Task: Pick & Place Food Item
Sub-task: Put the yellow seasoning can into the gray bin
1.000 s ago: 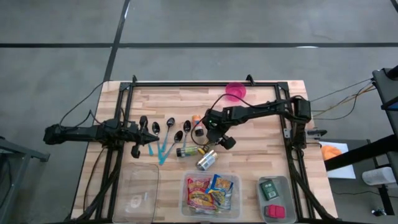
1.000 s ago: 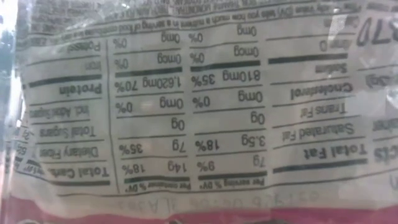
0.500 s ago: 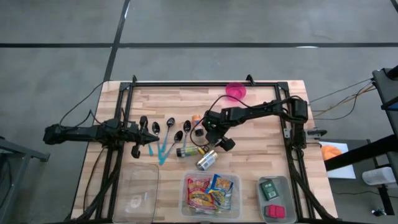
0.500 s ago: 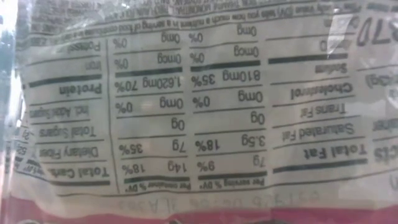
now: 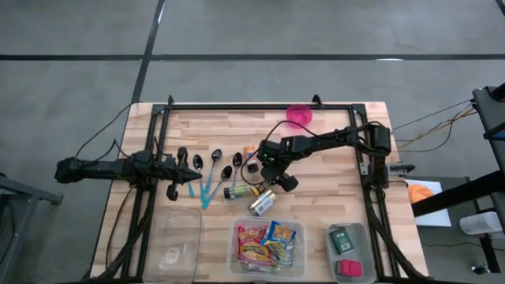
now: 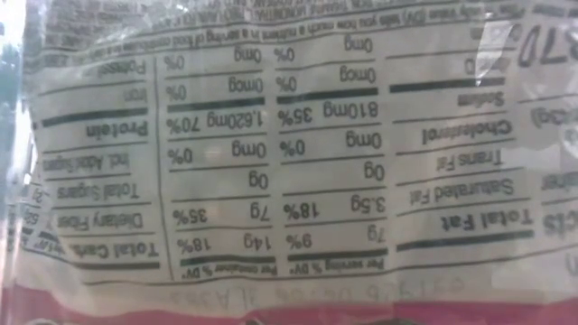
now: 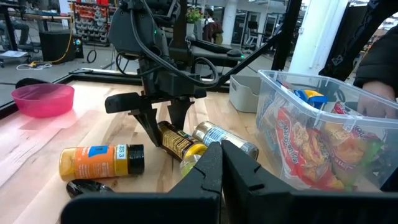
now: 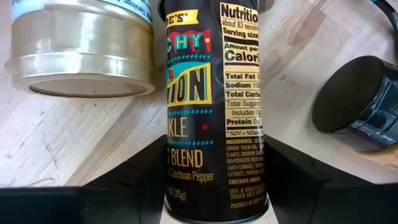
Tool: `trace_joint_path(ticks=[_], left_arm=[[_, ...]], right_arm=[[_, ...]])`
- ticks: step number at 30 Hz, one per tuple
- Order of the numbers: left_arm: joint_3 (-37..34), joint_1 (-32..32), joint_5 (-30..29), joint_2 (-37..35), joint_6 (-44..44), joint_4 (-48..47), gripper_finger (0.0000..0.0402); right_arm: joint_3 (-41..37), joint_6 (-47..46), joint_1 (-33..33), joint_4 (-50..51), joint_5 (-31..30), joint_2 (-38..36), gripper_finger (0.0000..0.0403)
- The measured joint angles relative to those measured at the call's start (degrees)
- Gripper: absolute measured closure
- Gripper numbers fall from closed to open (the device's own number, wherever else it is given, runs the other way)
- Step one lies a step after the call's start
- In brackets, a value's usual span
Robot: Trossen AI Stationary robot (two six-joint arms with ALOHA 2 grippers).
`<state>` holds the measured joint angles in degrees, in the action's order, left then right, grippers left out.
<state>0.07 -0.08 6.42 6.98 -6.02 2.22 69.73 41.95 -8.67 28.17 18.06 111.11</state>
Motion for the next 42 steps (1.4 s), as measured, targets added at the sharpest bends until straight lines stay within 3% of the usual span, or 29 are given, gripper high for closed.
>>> trace_joint_path(ticks=[4,10,19,24,34,42], left_arm=[[0.0,0.0,0.0,0.0,0.0,-0.02,0.0401],[0.0,0.0,0.0,0.0,0.0,0.0,0.0401],[0.01,0.0,0.0,0.0,0.0,-0.02,0.0401],[0.01,0.0,0.0,0.0,0.0,0.0,0.0401],[0.01,-0.02,0.0,-0.02,0.0,0.0,0.0401],[0.01,-0.02,0.0,-0.02,0.0,0.0,0.0401]], right_arm=[[0.0,-0.02,0.02,0.27,0.0,0.0,0.0172],[0.0,-1.48,0.02,0.32,0.0,-0.02,0.0202],[0.0,-1.5,0.02,0.39,-0.02,-0.02,0.0179],[0.0,-1.5,0.0,0.61,-0.02,-0.02,0.0201],[0.0,-2.58,0.0,1.03,-0.02,-0.04,0.0186],[0.09,-2.99,0.0,2.27,-0.15,-0.42,0.0203]])
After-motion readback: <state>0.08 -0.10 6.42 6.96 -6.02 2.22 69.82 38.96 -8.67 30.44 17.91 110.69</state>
